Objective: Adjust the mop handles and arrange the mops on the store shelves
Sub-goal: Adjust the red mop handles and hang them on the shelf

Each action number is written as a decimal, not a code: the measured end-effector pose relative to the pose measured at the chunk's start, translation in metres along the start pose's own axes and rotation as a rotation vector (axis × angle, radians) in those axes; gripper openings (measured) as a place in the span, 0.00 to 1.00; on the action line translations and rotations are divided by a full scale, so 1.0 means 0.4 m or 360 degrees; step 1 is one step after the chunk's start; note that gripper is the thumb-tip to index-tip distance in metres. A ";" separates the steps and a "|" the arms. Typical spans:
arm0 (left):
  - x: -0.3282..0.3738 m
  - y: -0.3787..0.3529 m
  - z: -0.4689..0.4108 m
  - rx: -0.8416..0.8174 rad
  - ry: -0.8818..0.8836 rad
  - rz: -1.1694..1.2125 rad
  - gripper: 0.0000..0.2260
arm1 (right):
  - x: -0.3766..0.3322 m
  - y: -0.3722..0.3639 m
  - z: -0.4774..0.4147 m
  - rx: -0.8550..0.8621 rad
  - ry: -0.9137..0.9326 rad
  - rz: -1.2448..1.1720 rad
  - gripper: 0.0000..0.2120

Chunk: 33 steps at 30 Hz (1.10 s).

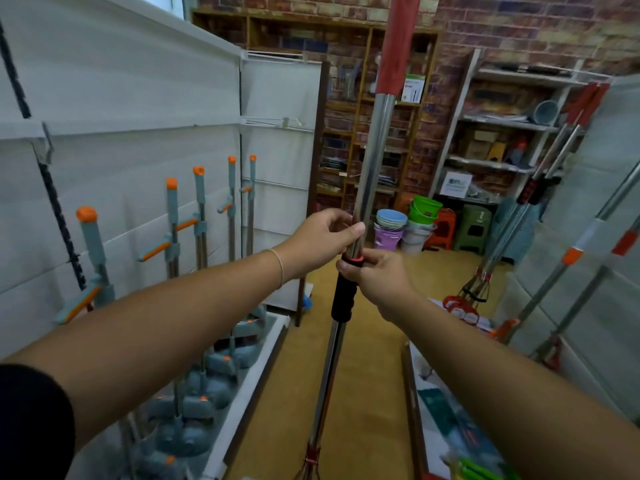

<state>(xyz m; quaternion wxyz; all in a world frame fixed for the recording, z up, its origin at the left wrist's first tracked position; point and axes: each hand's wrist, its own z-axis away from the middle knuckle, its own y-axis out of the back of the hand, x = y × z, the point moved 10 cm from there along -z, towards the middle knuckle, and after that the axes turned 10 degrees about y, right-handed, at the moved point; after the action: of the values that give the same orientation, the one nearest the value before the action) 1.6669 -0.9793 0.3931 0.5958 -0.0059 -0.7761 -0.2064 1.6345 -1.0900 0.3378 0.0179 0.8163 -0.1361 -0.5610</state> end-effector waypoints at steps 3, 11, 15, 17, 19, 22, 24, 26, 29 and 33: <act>0.021 -0.037 -0.078 0.0054 0.0022 0.0119 0.15 | 0.028 0.046 -0.064 -0.0016 -0.0015 -0.0013 0.05; 0.049 -0.131 -0.221 0.0074 -0.0017 0.0344 0.02 | 0.084 0.149 -0.196 -0.0008 0.0023 -0.0023 0.11; 0.054 -0.156 -0.285 0.0048 -0.0057 0.0264 0.04 | 0.113 0.181 -0.251 -0.0026 0.0028 -0.0029 0.11; 0.052 -0.162 -0.318 0.0044 -0.0064 0.0236 0.07 | 0.127 0.193 -0.281 -0.0017 0.0044 -0.0018 0.11; 0.051 -0.168 -0.350 0.0020 -0.0075 0.0238 0.09 | 0.142 0.202 -0.311 0.0002 0.0063 0.0007 0.12; 0.032 -0.178 -0.411 -0.0016 -0.0067 0.0254 0.11 | 0.172 0.211 -0.359 0.0016 0.0061 0.0052 0.12; 0.015 -0.187 -0.455 -0.0043 -0.0071 0.0238 0.10 | 0.201 0.219 -0.396 0.0035 0.0058 0.0123 0.10; -0.008 -0.194 -0.504 -0.0053 -0.0073 0.0231 0.03 | 0.232 0.224 -0.436 0.0057 0.0066 0.0202 0.08; -0.056 -0.205 -0.591 -0.0111 -0.0032 0.0269 0.04 | 0.287 0.229 -0.504 0.0099 0.0038 0.0274 0.07; -0.119 -0.202 -0.721 -0.0198 -0.0024 0.0285 0.02 | 0.361 0.215 -0.606 0.0083 -0.0056 0.0291 0.08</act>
<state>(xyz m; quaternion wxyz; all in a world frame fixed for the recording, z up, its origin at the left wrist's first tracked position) 1.9261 -1.1365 0.3827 0.6044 -0.1137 -0.7627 -0.2000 1.8884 -1.2379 0.3114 0.0454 0.7908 -0.2248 -0.5675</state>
